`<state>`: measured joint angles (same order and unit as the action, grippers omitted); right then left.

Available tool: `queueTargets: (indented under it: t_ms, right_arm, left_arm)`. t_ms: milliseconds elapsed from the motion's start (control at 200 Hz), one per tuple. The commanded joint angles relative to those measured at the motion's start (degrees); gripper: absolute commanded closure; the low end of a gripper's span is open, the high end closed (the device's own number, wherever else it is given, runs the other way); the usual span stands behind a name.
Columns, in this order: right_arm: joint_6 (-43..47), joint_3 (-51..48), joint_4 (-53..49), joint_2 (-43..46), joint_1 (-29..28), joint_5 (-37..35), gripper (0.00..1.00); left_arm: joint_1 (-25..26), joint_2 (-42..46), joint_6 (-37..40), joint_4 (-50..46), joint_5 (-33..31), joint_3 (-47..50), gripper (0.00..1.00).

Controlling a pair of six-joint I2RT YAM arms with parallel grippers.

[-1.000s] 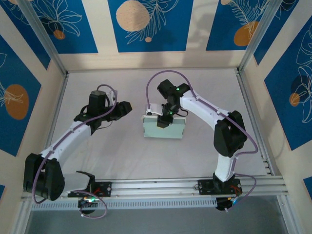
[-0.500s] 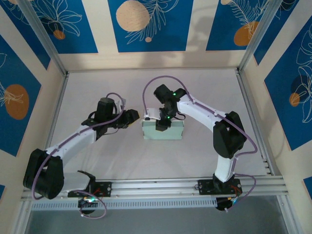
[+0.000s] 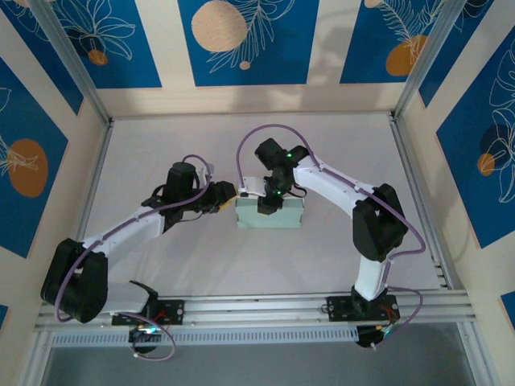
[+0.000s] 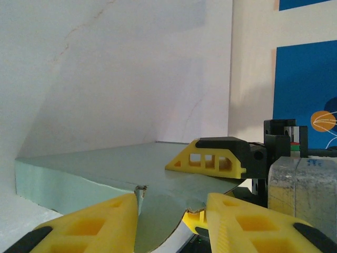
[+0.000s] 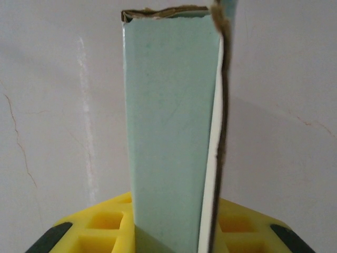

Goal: Fold the paper box

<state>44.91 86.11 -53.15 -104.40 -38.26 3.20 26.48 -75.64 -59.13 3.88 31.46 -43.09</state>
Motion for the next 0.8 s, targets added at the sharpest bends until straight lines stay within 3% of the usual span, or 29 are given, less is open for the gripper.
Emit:
queueTargets:
  t_ms: [0, 405, 795]
  right_arm:
    - [-0.34, -0.54, -0.93, -0.15, 0.03, -2.02, 0.93]
    - [-0.25, -0.37, -0.63, -0.11, -0.33, -3.20, 0.93]
    - [-0.24, -0.89, -0.63, 0.25, -0.41, -3.47, 0.93]
  left_arm:
    - [1.28, 0.14, -1.04, 2.50, 1.88, 0.07, 0.62]
    - [1.07, 1.80, 2.24, -1.33, 1.01, -1.88, 0.55]
    - [-0.43, 3.10, 8.42, -7.66, -2.16, -5.24, 0.57]
